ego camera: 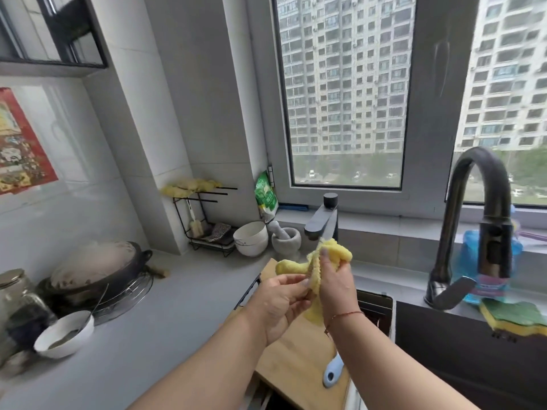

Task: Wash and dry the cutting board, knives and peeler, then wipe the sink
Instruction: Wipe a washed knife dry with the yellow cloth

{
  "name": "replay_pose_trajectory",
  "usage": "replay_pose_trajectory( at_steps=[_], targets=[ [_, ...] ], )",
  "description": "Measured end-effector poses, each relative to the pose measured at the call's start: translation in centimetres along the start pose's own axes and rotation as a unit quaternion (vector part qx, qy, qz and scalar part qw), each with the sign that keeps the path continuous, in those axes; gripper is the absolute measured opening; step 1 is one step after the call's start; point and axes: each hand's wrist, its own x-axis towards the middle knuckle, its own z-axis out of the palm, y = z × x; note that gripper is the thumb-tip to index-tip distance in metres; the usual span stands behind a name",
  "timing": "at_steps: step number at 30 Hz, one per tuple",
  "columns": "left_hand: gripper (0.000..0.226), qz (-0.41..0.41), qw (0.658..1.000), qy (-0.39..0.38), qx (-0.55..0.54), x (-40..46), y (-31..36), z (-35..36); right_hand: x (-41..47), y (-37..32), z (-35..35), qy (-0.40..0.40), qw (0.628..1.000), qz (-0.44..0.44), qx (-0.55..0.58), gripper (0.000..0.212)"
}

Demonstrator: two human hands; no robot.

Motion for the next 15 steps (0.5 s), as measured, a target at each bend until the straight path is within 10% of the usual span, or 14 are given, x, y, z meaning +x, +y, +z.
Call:
replay_pose_trajectory(
  at_steps=[4,11,15],
  targets=[
    [0.015,-0.009,0.999,0.013,0.046,0.5,1.4,-2.8,0.7,1.2,2.3,0.008,0.998,0.052,0.036,0.109],
    [0.021,0.064,0.989,0.023,0.134,1.0,2.4,-6.7,0.4,1.8,6.2,0.021,0.999,0.016,0.025,0.021],
    [0.017,0.106,0.982,0.076,0.139,1.6,3.3,-8.3,0.8,3.0,7.2,0.087,0.996,0.034,0.004,0.028]
  ],
)
